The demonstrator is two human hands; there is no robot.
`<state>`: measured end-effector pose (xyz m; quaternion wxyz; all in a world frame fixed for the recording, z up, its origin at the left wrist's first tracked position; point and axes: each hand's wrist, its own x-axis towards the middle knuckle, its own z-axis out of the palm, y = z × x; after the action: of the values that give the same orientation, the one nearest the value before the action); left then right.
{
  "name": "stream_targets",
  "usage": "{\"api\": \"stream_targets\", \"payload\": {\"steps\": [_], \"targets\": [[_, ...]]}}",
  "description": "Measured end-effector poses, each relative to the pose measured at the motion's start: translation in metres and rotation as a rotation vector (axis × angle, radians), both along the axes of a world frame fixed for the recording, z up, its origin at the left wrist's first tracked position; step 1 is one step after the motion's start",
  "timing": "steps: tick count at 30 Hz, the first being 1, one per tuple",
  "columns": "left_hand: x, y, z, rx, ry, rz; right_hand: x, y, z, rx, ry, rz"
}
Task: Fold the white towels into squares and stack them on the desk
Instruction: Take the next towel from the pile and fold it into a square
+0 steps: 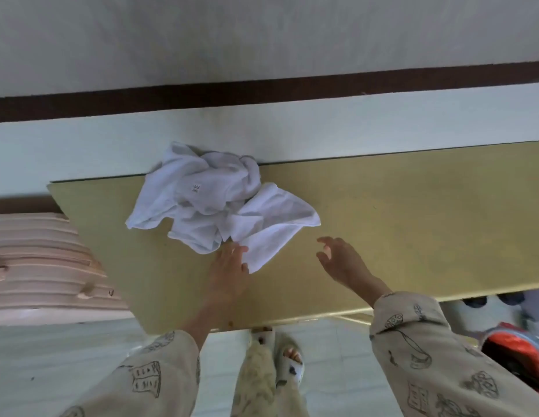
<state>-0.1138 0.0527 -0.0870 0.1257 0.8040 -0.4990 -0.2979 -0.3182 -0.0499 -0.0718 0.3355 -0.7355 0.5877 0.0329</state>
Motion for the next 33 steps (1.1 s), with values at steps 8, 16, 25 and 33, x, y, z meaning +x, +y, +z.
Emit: {"api": "stream_targets", "payload": {"steps": [8,16,25,33], "targets": [[-0.003,-0.044,-0.041,0.07,-0.266,-0.038,0.04,-0.051,-0.057,-0.301,0.164,0.266],[0.009,-0.083,0.011,-0.173,-0.06,-0.079,0.03,-0.08,-0.05,-0.451,0.137,0.387],[-0.025,-0.18,0.102,-0.288,-0.043,-0.108,-0.084,-0.16,0.055,-0.463,-0.177,-0.018],[-0.114,-0.255,0.148,-0.396,-0.231,-0.185,-0.176,-0.261,0.12,-0.54,-0.132,0.165]]}}
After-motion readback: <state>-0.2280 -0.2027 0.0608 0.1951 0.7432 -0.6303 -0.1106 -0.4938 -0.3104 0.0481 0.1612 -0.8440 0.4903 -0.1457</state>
